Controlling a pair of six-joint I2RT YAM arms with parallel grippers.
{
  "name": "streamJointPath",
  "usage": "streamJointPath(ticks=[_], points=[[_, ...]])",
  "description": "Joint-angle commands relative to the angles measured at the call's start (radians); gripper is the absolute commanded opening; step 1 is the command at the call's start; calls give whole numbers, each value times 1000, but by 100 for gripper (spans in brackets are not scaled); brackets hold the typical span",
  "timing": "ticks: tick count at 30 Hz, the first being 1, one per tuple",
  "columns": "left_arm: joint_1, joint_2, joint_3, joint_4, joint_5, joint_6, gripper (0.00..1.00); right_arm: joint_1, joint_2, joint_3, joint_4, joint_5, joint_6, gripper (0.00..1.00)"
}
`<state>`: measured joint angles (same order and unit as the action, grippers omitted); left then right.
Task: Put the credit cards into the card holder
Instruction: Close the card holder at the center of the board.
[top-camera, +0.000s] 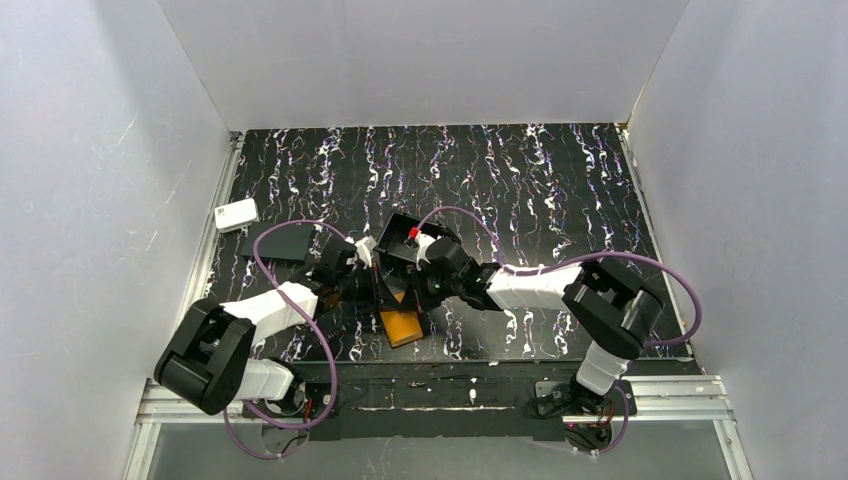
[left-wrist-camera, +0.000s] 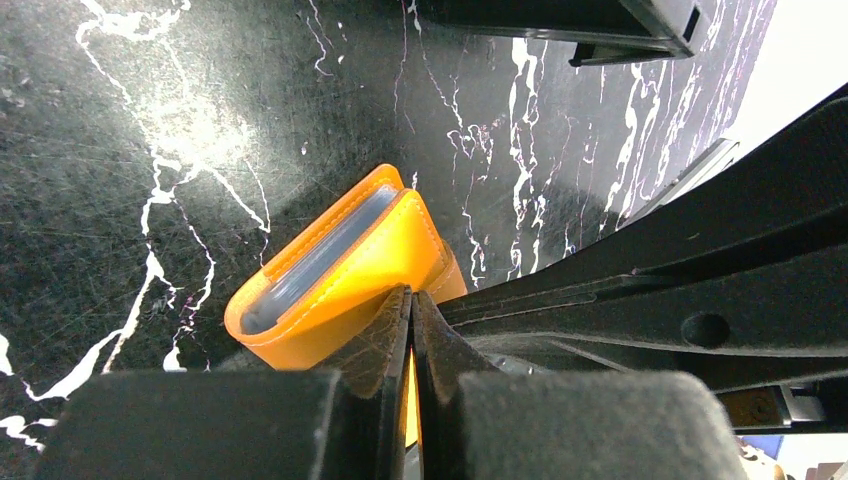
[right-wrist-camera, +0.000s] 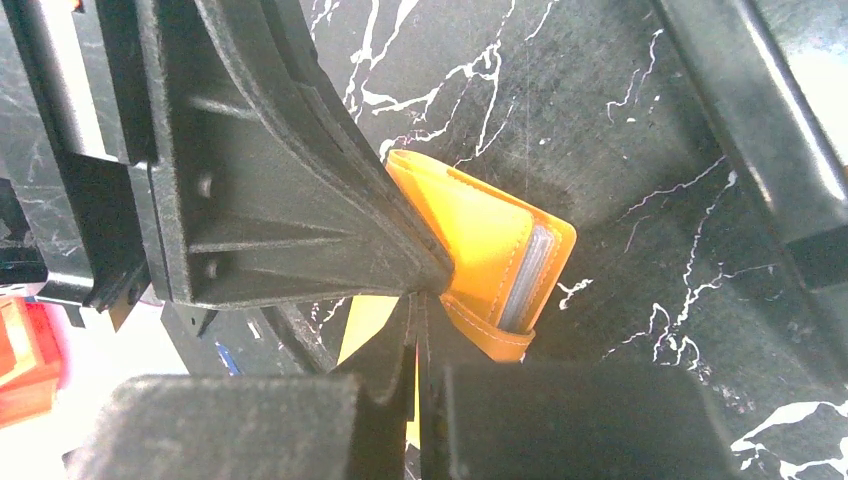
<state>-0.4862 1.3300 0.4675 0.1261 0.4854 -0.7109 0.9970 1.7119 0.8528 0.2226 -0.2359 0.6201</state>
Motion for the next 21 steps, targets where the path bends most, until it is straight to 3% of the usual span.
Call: streamJointPath(ticks=[1,21], points=[[-23,35,-47,-59,-70,7,0,67,125,-70,46,-127,-19,1],[-23,25,-65,-59,-74,8,0,-8,144,-132,234,-398,-60,1]])
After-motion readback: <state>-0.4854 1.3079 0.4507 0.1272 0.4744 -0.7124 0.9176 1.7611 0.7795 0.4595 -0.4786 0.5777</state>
